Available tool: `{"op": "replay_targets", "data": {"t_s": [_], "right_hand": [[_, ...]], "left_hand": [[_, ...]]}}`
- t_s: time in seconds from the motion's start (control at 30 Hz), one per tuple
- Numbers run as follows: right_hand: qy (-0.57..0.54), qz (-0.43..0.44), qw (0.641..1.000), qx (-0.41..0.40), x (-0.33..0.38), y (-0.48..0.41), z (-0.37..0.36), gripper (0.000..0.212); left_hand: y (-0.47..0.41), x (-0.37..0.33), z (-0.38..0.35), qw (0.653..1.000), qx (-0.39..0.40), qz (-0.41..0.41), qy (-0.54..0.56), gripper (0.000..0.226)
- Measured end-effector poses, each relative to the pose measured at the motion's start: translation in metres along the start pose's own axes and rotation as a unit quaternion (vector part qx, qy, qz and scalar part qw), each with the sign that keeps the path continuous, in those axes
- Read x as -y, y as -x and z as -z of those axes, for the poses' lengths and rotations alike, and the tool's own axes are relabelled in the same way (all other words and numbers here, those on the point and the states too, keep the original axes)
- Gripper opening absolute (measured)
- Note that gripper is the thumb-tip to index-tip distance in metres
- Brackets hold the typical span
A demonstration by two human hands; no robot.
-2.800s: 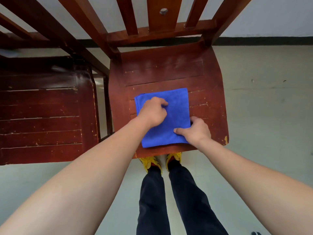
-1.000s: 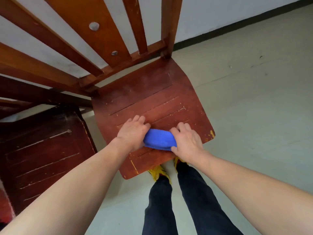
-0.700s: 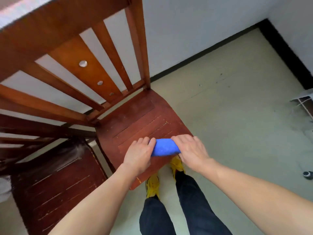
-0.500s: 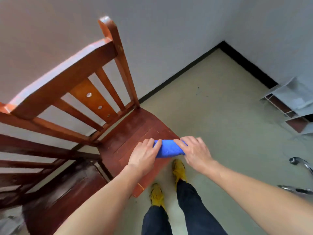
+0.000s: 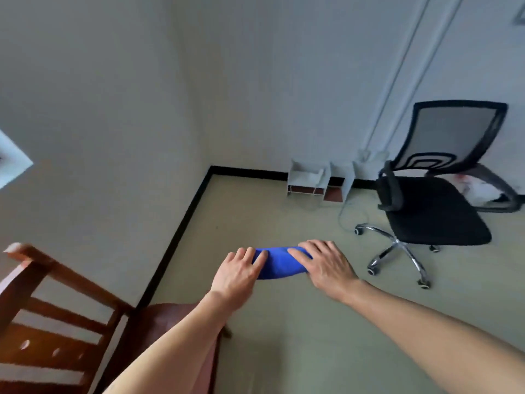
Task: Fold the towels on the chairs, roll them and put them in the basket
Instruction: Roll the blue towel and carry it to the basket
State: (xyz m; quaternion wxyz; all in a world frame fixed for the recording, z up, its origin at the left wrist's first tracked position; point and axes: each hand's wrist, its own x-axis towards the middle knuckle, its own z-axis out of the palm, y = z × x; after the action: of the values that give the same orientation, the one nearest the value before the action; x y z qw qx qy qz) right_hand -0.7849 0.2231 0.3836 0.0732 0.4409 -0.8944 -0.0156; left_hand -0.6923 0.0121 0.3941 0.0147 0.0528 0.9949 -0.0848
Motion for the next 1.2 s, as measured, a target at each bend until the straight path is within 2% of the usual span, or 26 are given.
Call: {"op": "replay_targets", "data": {"t_s": [0.17,0.37,0.43,0.47,0.5,0.53,0.73,0.83,1.03,1.2], "right_hand": [[0.057,-0.110,0.992,-0.030,-0.094,0.117,0.041,0.065],[0.120,-0.250,0.961,0.003,-0.201,0.312,0.083,0.066],[0.128,-0.292,0.948,0.010,-0.228,0.368,0.091,0.066],[0.144,-0.316,0.938,0.007,-0.244,0.402,0.099,0.066],[0.137,-0.320,0.937,0.015,-0.248,0.408,0.099,0.067],[0.149,-0.350,0.925,0.021,-0.267,0.448,0.105,0.069],[0.161,-0.471,0.866,0.046,-0.340,0.577,0.112,0.072],[0.162,-0.515,0.839,0.071,-0.380,0.627,0.109,0.071],[0.176,-0.592,0.783,0.076,-0.478,0.712,0.115,0.055],[0.169,-0.657,0.732,0.063,-0.531,0.779,0.124,0.055]], "left_hand": [[-0.058,-0.123,0.058,0.994,-0.042,-0.098,-0.022,0.069],[-0.101,-0.329,0.125,0.962,-0.119,-0.242,-0.035,0.065],[-0.110,-0.388,0.144,0.953,-0.127,-0.272,-0.036,0.066],[-0.117,-0.425,0.156,0.950,-0.106,-0.293,-0.032,0.068],[-0.120,-0.434,0.156,0.950,-0.106,-0.292,-0.029,0.070],[-0.130,-0.479,0.166,0.942,-0.092,-0.323,-0.021,0.071],[-0.187,-0.643,0.191,0.892,-0.114,-0.437,-0.033,0.070],[-0.220,-0.720,0.197,0.867,-0.124,-0.481,-0.035,0.065],[-0.291,-0.868,0.222,0.821,-0.134,-0.555,-0.017,0.063],[-0.330,-0.981,0.254,0.760,-0.156,-0.631,-0.019,0.060]]}}
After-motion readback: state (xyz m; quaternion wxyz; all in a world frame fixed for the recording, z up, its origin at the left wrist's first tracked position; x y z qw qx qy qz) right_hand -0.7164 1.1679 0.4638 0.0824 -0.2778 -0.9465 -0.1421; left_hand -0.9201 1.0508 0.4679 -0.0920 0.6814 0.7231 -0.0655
